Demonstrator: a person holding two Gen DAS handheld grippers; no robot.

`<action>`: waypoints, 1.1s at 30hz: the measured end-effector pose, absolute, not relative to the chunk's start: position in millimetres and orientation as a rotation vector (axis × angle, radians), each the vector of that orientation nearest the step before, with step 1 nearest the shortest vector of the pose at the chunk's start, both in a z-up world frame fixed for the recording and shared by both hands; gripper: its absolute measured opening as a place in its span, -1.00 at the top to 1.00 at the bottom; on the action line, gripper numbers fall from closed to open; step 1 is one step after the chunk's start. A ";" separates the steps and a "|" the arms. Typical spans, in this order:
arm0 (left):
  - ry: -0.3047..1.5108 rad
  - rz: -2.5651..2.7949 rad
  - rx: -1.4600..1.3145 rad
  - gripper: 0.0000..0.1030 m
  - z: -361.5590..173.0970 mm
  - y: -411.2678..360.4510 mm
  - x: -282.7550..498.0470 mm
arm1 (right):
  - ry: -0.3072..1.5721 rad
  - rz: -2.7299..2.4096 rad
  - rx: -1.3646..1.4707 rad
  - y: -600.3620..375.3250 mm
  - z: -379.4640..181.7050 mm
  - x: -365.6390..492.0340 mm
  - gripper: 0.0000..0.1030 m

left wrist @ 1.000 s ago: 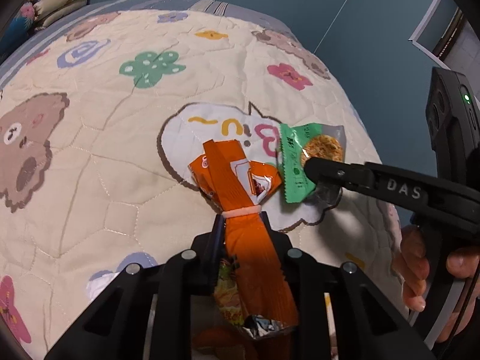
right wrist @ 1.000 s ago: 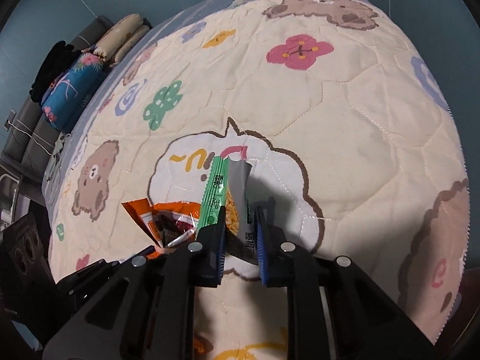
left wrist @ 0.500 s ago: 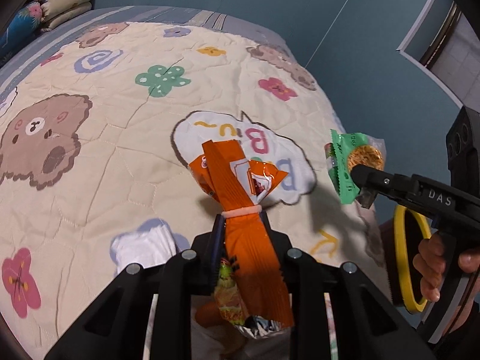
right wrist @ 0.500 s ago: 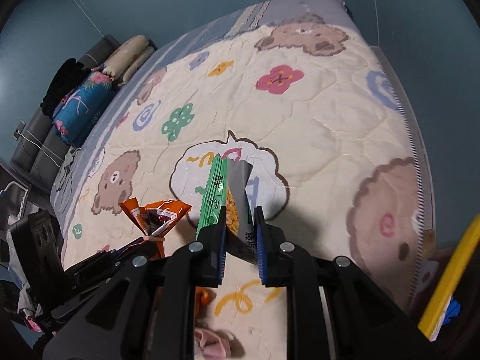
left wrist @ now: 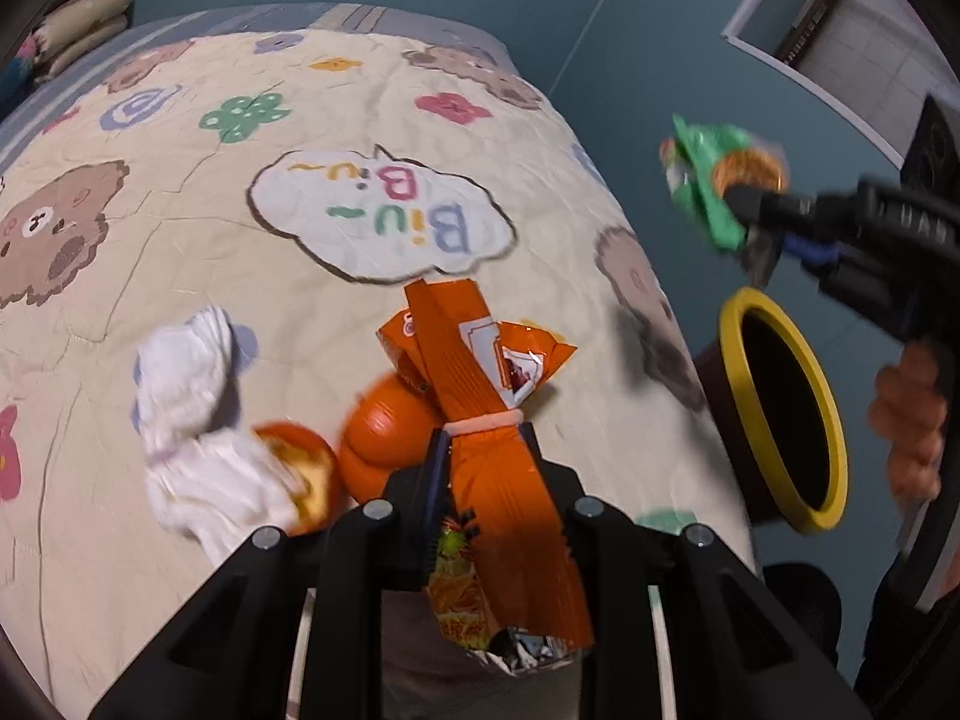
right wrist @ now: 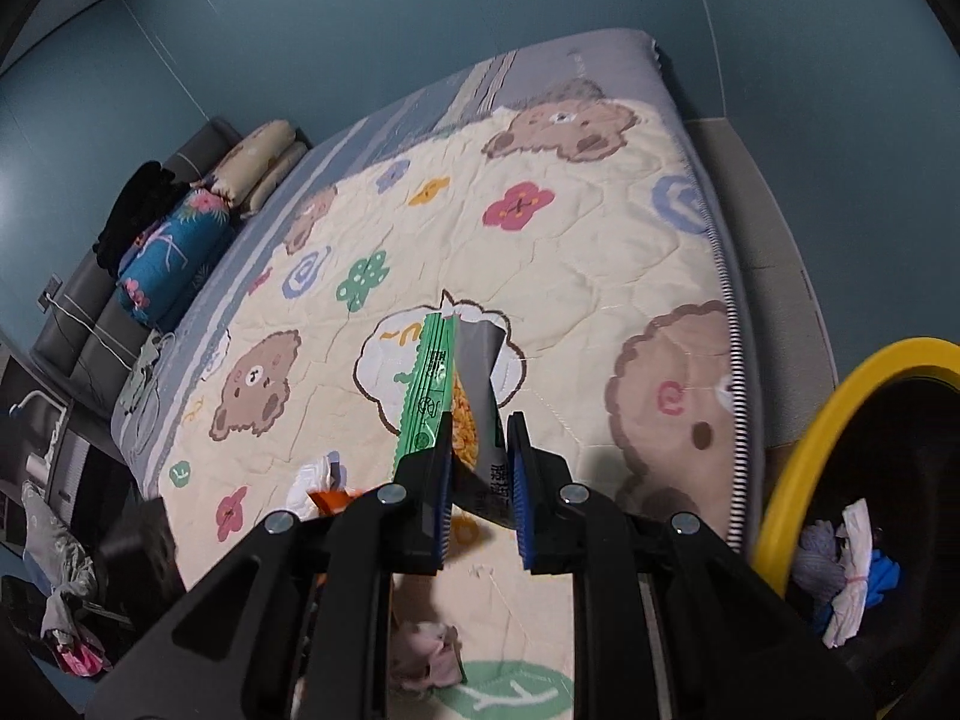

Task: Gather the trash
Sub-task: 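Carry the orange wrapper and green packet with both tools over the yellow bin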

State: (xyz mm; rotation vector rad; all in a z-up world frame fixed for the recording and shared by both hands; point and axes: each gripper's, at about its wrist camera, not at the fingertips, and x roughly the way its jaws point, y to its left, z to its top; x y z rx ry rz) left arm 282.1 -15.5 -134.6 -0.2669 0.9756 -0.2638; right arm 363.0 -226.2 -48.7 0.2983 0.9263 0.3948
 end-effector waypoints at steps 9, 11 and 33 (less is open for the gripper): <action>0.860 -0.340 -0.259 0.58 -84.8 -44.4 253.3 | 0.835 0.376 0.318 -267.5 -7.2 322.9 0.68; 0.830 -0.359 -0.271 0.58 -71.1 -51.9 248.5 | 0.812 0.370 0.317 -277.2 3.4 312.6 0.68; 0.633 -0.434 -0.168 0.58 18.1 -144.7 262.1 | 0.630 0.217 0.353 -402.0 61.6 238.6 0.68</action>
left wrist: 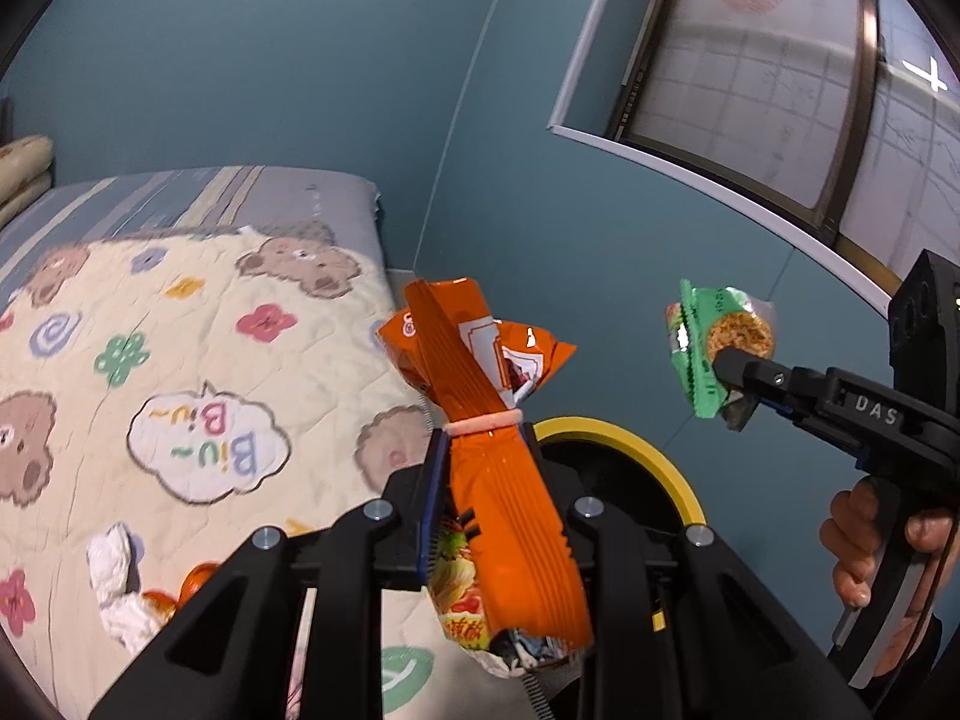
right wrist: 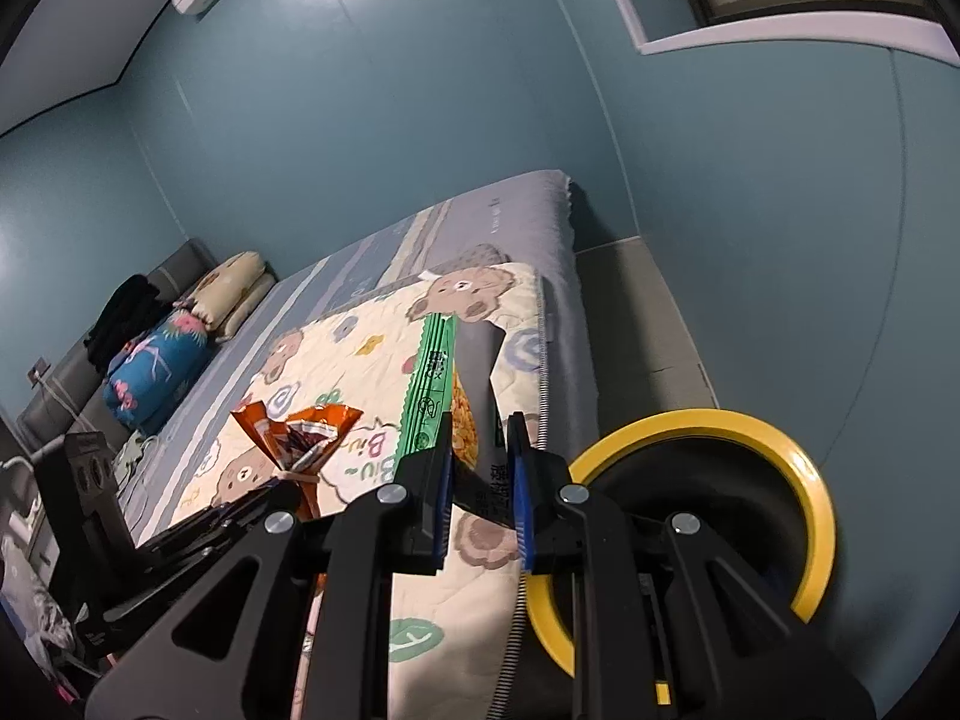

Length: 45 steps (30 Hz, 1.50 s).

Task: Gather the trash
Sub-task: 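Carry the orange wrapper and green packet with both tools over the yellow bin, then open both tools to drop the wrapper and packet into the bin, then move both tools back over the white tissue and pink cloth on the bed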

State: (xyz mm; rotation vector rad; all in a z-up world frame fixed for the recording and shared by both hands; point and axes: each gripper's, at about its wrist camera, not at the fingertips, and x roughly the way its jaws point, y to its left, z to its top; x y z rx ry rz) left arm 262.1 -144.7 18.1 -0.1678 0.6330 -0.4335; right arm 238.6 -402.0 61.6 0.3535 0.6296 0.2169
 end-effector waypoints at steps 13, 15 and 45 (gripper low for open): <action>0.691 -0.507 -0.077 0.58 -4.6 -217.6 298.0 | 0.660 0.100 0.379 -457.6 16.1 258.7 0.68; 0.704 -0.520 -0.070 0.58 -10.8 -228.2 303.6 | 0.666 0.081 0.379 -465.6 6.6 261.2 0.68; 0.803 -0.480 -0.102 -0.62 -55.7 -236.3 313.6 | 0.708 -0.129 0.385 -500.7 -49.4 257.5 -0.11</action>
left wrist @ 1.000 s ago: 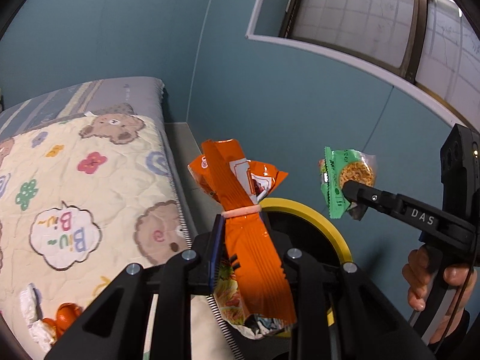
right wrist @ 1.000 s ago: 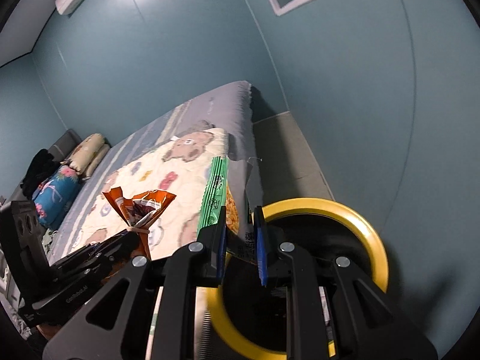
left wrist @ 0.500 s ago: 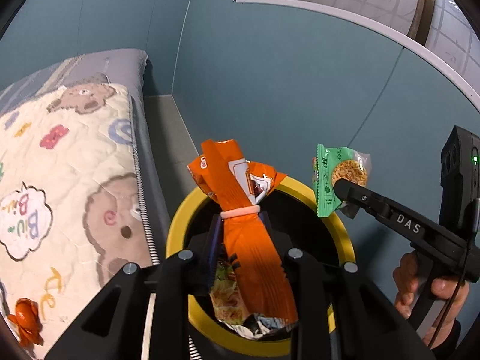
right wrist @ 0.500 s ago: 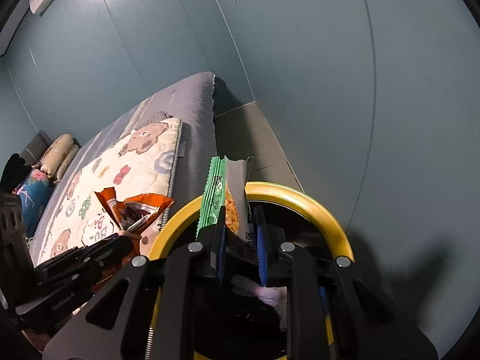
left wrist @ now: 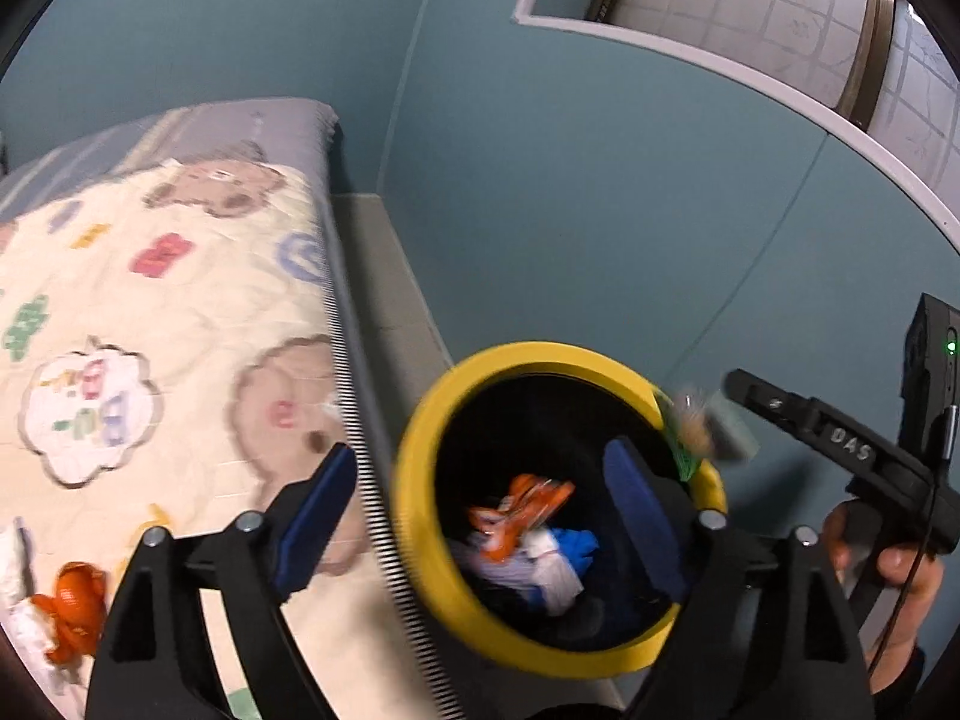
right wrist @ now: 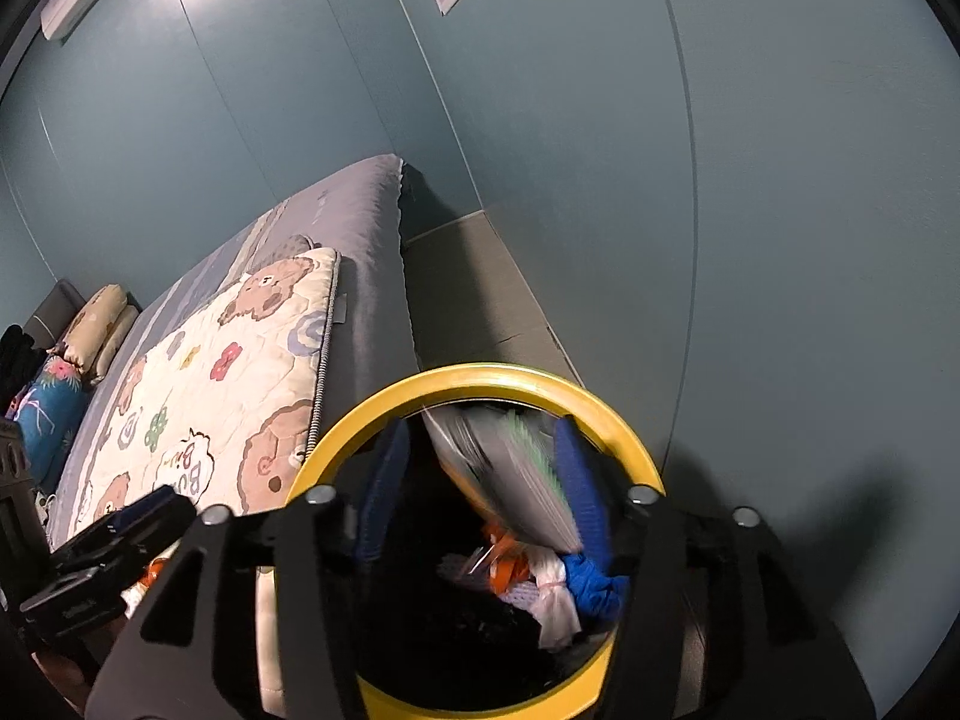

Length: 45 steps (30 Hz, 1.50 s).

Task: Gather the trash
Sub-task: 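Move both tools back over the white tissue and pink cloth on the bed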

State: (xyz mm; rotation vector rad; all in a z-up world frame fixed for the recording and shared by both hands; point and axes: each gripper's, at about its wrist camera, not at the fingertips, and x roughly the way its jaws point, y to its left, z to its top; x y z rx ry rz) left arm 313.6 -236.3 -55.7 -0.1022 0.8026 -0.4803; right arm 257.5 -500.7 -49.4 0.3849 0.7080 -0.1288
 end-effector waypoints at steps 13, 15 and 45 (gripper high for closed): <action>0.749 -0.278 -0.114 -0.71 -45.0 -112.0 291.3 | 0.701 -0.014 0.377 -451.9 -42.9 250.3 -0.25; 0.745 -0.238 -0.107 -0.71 -44.3 -90.7 288.9 | 0.697 0.026 0.368 -435.9 -38.9 248.5 -0.25; 0.923 0.132 -0.191 -0.72 -121.2 98.9 277.1 | 0.836 0.502 0.133 -214.2 -57.5 215.3 -0.25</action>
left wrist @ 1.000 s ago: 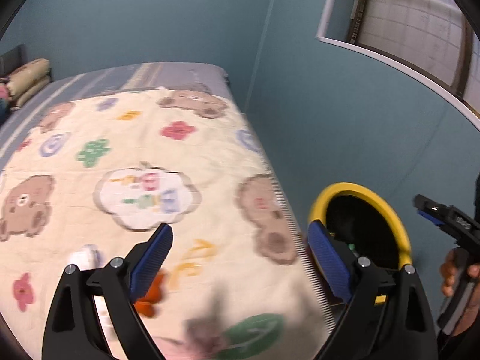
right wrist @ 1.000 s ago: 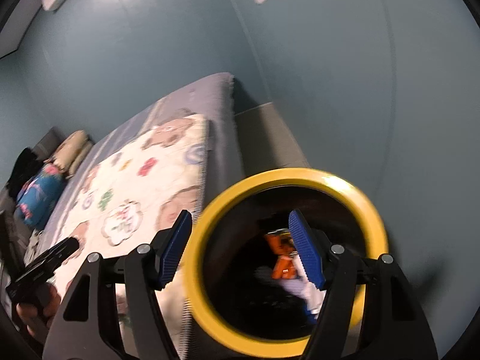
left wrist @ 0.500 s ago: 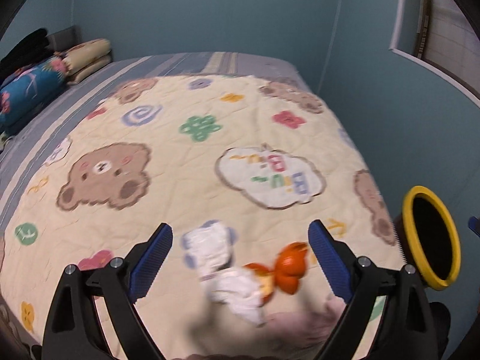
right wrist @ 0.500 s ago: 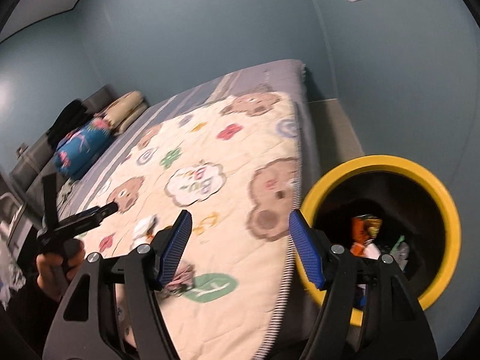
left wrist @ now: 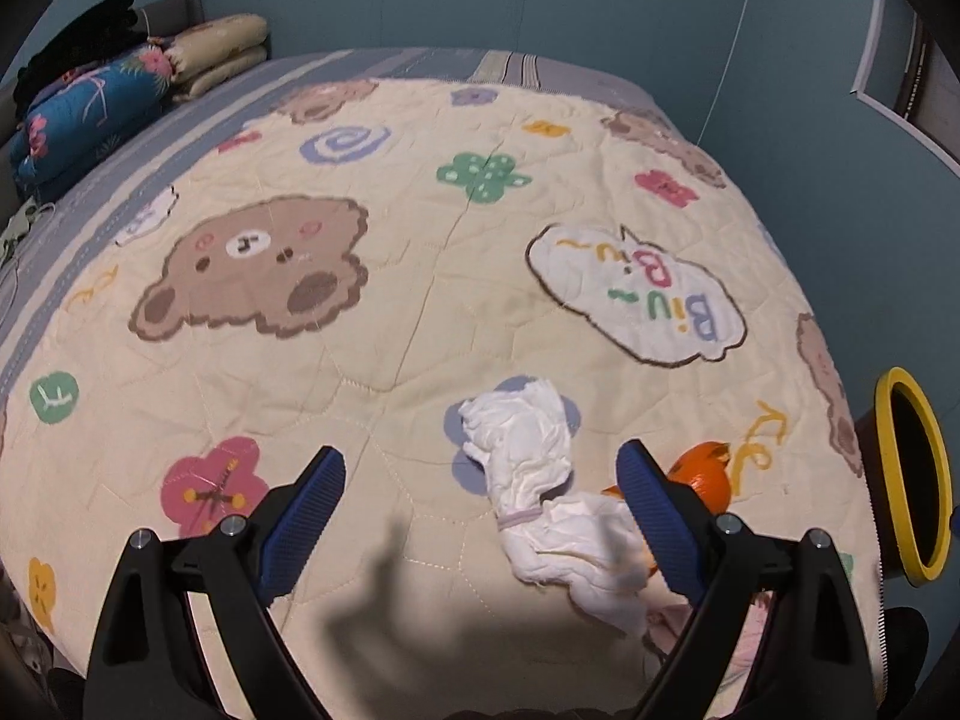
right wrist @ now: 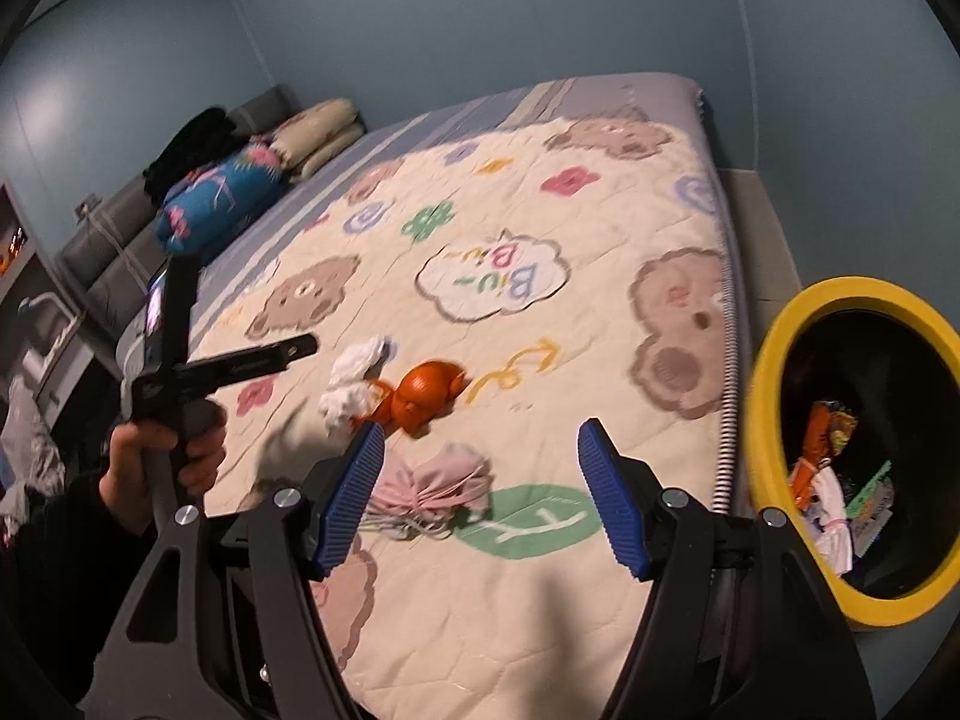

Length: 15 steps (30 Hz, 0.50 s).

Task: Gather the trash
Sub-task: 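Move both tools back over the white tissue and pink cloth on the bed, then grasp the white tissue with the left tool while the right grasps the pink cloth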

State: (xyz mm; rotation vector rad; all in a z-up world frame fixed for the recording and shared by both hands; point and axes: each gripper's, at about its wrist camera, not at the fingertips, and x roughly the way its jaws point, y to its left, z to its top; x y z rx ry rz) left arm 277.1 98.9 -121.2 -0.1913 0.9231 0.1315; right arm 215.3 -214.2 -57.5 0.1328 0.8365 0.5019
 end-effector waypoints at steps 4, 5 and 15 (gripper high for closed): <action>0.962 0.150 -0.221 -0.72 -135.8 103.5 284.5 | 0.874 0.544 0.092 -192.1 -70.3 215.4 -0.25; 0.969 0.156 -0.229 -0.72 -138.4 105.4 285.8 | 0.881 0.551 0.080 -187.7 -73.4 215.9 -0.25; 1.029 0.185 -0.288 -0.72 -159.2 116.0 297.0 | 0.928 0.646 -0.110 -126.0 -102.1 215.0 -0.24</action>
